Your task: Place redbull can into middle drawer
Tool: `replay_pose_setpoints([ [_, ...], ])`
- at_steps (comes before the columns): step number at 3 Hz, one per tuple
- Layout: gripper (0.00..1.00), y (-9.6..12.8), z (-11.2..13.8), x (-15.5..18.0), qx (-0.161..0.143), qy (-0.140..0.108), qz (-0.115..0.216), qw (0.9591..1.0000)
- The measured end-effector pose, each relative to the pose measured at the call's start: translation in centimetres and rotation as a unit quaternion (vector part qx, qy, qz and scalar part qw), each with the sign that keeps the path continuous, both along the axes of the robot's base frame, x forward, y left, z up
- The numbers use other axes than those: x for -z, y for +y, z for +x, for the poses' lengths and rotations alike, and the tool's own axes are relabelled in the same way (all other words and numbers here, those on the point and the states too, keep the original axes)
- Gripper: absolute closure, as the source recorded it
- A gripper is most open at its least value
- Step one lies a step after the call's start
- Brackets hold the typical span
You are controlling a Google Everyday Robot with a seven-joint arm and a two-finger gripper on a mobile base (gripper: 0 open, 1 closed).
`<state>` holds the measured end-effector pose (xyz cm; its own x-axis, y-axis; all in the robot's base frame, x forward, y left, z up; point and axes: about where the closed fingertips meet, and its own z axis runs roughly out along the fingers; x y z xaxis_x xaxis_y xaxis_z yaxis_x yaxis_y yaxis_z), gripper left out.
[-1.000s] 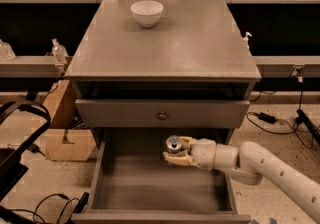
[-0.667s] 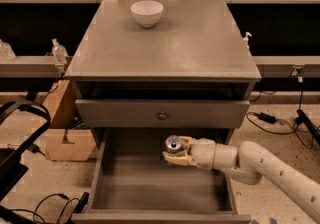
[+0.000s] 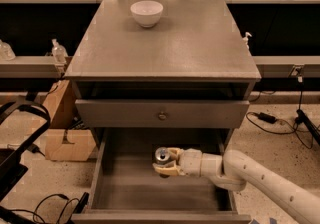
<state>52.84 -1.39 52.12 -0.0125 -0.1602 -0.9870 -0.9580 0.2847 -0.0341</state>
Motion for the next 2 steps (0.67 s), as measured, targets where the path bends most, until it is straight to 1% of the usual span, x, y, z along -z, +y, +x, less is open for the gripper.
replay_pose_setpoints([
  [1,1.0,4.1,0.4,5.9,-0.019,0.03,0.015,0.9993],
  [2,1.0,6.5,1.2,8.7,-0.029,0.045,0.025,0.9983],
])
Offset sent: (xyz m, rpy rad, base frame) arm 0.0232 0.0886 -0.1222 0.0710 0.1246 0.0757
